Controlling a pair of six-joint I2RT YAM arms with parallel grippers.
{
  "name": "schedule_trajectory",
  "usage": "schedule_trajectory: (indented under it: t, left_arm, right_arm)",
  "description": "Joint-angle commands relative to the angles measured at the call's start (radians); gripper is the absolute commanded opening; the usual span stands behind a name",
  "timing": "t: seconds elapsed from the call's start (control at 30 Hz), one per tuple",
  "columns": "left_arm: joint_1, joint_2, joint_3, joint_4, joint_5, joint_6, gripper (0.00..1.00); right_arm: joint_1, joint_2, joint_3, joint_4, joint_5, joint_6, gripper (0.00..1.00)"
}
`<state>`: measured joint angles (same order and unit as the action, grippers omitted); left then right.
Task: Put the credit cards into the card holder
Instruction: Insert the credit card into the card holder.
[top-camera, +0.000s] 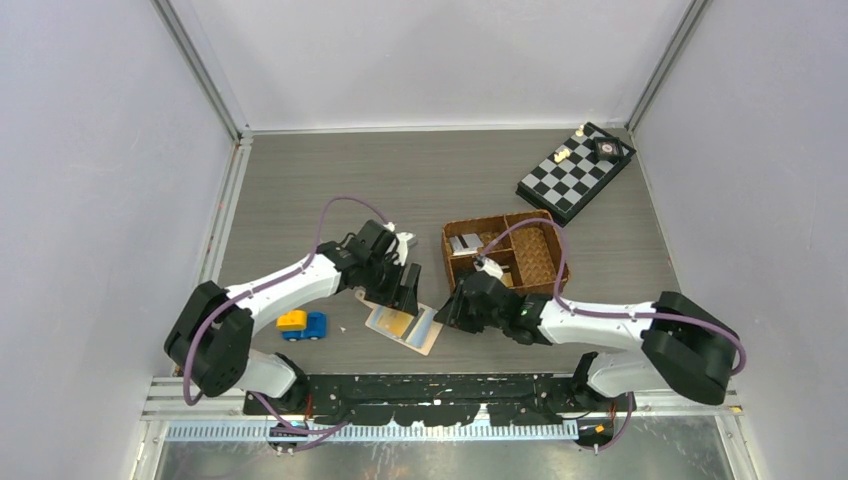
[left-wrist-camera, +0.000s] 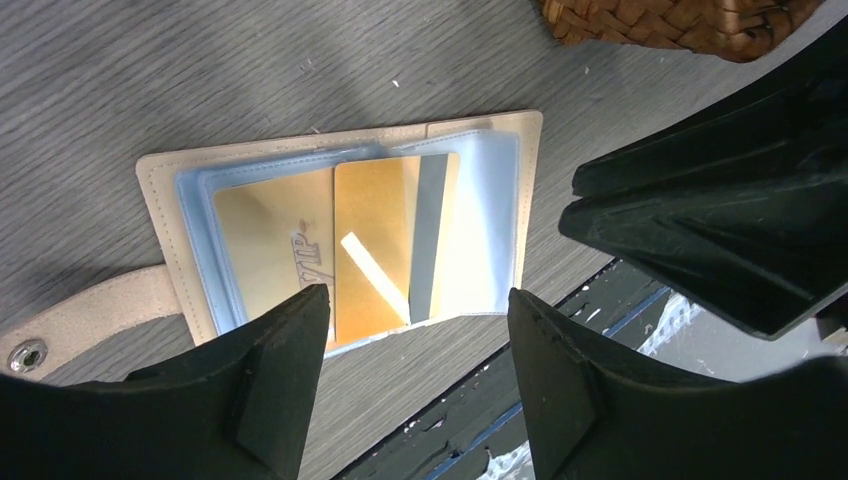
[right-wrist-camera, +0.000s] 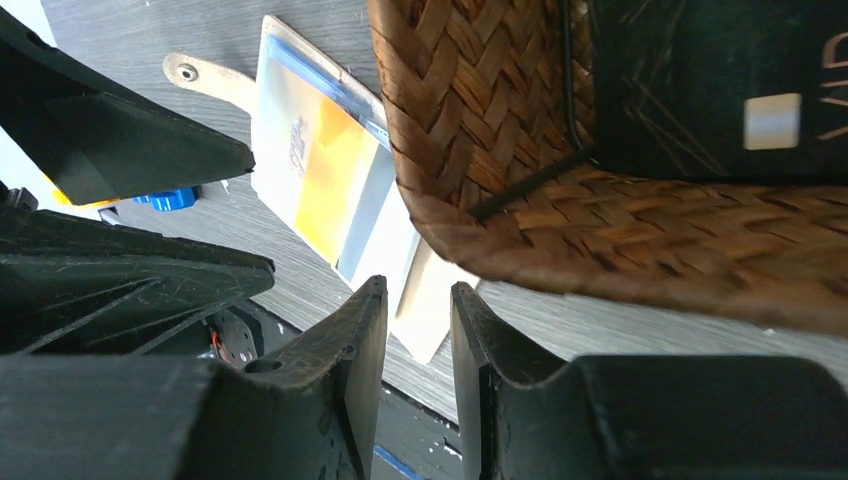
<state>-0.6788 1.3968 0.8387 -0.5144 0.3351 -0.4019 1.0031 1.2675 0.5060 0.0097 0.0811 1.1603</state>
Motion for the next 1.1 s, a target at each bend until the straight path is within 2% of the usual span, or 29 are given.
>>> schedule_trajectory:
  t: [0.0, 0.33, 0.7, 1.07]
  left_arm:
    - [0.003, 0.03, -0.02, 0.052, -0.01, -0.018, 0.67]
    - [0.008, 0.075, -0.042, 0.075, -0.03, -0.021, 0.65]
    - [0.008, 0.084, -0.061, 0.087, 0.002, -0.034, 0.63]
    - [0.008, 0.054, -0.118, 0.121, 0.058, -0.059, 0.61]
  right_arm:
    - [0.017, 0.067, 0.008, 0.15, -0.022, 0.023, 0.35]
    - [0.017, 0.148, 0.021, 0.158, 0.001, 0.028, 0.36]
    - [0.057, 0.112, 0.05, 0.015, 0.095, 0.026, 0.33]
    - [0.089, 0.189, 0.085, 0.027, 0.114, 0.039, 0.32]
